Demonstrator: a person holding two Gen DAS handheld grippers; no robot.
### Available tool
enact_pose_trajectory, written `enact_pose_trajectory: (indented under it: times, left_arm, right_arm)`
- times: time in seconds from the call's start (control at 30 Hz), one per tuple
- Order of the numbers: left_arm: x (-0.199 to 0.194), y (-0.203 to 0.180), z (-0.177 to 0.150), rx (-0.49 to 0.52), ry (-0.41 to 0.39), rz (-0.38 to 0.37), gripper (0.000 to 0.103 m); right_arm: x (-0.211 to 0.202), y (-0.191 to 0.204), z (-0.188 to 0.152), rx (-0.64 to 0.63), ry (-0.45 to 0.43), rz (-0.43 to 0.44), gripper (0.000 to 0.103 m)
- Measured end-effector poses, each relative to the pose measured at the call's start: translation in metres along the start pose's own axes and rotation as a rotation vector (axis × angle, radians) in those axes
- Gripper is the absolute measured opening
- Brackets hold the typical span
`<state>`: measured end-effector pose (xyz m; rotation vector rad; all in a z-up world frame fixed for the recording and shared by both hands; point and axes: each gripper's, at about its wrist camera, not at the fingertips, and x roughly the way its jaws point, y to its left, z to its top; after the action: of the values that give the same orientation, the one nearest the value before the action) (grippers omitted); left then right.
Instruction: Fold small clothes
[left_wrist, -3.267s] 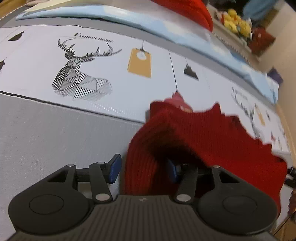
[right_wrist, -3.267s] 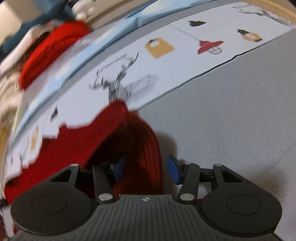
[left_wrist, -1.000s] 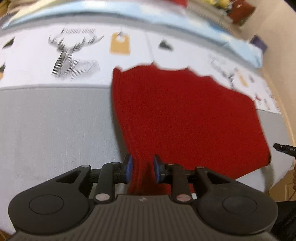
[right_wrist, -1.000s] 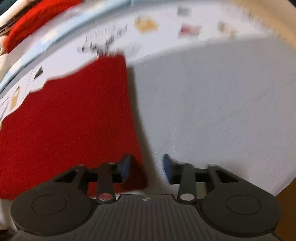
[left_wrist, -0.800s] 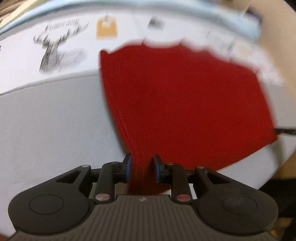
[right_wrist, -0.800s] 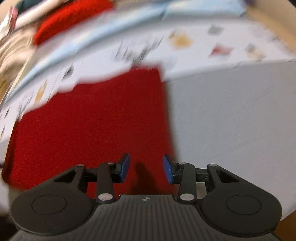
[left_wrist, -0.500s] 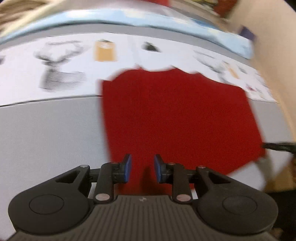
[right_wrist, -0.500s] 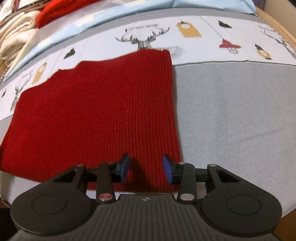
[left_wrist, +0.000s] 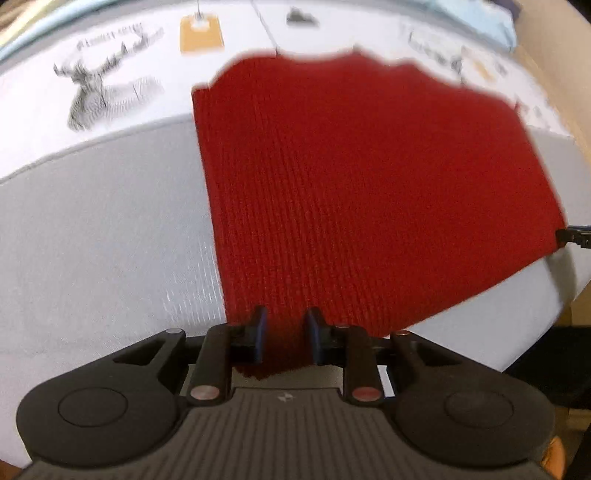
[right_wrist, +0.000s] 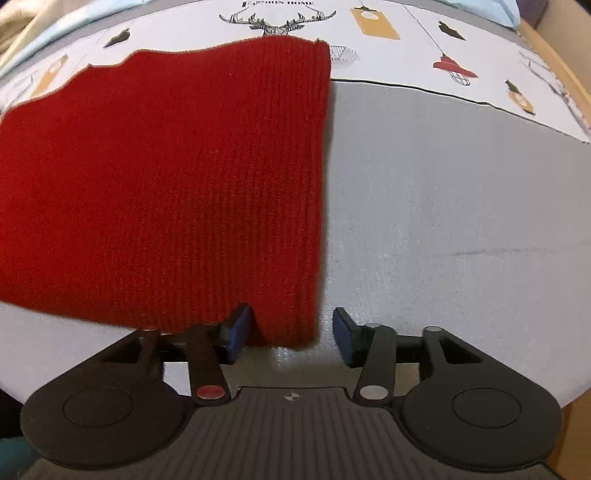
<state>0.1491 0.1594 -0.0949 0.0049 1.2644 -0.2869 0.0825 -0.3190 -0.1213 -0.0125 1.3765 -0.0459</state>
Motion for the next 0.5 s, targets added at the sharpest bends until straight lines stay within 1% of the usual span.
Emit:
enact_pose_trajectory:
  times: [0.03,0.13,0.17,0.2,0.27,0.33,0.4,0.43,0.47,0.5]
  left_arm:
    - [-0.017,0.004,0.002,-0.030,-0.053,0.001,0.027]
    - [-0.070,0.015,0.003,-0.088,-0.211,0.037,0.029]
    - [-0.091,0.018,0.000,-0.101,-0.266,0.058,0.030]
    - [-0.106,0.019,-0.004,-0.104,-0.304,0.077,0.031]
    - [-0.135,0.018,-0.018,-0.113,-0.385,0.117,0.034]
    - [-0.152,0.020,-0.036,-0.153,-0.448,0.130,0.039]
    - [-0.159,0.027,-0.058,-0.208,-0.504,0.137,0.039]
    - [-0.160,0.028,-0.069,-0.229,-0.520,0.153,0.039]
    - [-0.165,0.027,-0.084,-0.252,-0.505,0.183,0.039]
    - [-0.170,0.027,-0.086,-0.263,-0.516,0.204,0.039]
  right_arm:
    - [-0.011,0.002,0.001,0.013,-0.038,-0.009,0.051]
    - [-0.056,0.014,-0.001,0.023,-0.202,-0.004,0.051]
    - [-0.070,0.020,-0.003,0.020,-0.261,-0.004,0.051]
    - [-0.083,0.026,-0.006,0.018,-0.309,-0.002,0.051]
    - [-0.104,0.043,-0.015,0.020,-0.392,0.029,0.051]
    - [-0.116,0.060,-0.025,0.027,-0.442,0.063,0.051]
    - [-0.121,0.079,-0.037,0.021,-0.460,0.097,0.050]
    - [-0.122,0.092,-0.042,0.010,-0.460,0.115,0.049]
    - [-0.121,0.105,-0.046,-0.005,-0.459,0.130,0.042]
    - [-0.121,0.120,-0.049,-0.026,-0.458,0.149,0.030]
